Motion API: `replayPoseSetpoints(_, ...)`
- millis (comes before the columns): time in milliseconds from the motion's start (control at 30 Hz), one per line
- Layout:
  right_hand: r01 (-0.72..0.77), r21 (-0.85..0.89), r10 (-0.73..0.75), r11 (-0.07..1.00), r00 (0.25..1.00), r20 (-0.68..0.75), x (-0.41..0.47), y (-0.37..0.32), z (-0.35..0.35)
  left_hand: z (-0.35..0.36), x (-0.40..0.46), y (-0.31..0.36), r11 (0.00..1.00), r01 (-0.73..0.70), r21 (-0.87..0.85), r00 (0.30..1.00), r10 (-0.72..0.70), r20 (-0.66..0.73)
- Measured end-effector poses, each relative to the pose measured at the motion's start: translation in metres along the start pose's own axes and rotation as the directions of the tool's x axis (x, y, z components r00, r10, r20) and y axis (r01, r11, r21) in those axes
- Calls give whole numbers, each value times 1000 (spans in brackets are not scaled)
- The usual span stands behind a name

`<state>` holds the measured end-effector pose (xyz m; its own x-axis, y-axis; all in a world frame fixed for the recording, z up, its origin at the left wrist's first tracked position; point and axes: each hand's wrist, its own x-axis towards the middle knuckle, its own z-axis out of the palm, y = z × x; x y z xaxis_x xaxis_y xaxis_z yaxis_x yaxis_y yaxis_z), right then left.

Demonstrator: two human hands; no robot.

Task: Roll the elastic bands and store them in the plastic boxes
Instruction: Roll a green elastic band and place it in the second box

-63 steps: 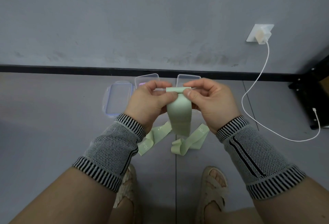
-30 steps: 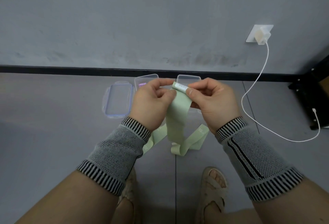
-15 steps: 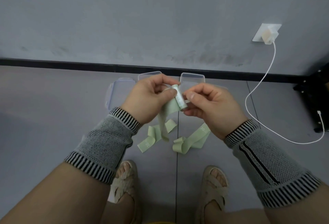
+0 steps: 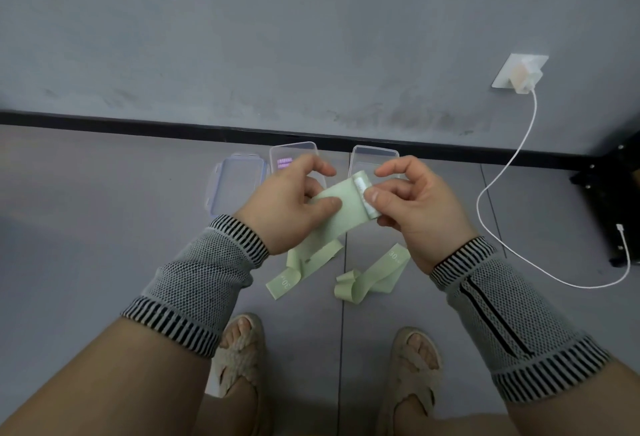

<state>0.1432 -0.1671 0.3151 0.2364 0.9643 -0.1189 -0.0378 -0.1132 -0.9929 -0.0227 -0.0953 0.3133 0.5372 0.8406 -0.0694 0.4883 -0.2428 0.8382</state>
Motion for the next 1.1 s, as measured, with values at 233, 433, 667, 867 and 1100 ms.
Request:
replayPoseSetpoints(233, 84, -40, -84, 996, 996, -7, -4, 1, 17, 7, -2, 19, 975, -9, -223, 984, -30, -175)
replayPoseSetpoints(433, 197, -227, -204, 954, 979, -8, -6, 4, 20, 5, -2, 18, 945, 64, -322, 987, -107, -118)
replayPoseSetpoints(667, 220, -312, -132, 924, 951, 279, -6, 6, 3, -6, -5, 10, 953, 60, -297, 997, -70, -25)
replayPoseSetpoints(867, 219, -345, -110, 913, 944, 310, -8, 0, 6, -8, -6, 8, 962, 58, -268, 997, -45, 57)
replayPoseSetpoints(1100, 193, -224, -131, 955, 956, 262, -8, -2, -1, -11, -5, 4, 982, 79, -171, 991, -59, 120)
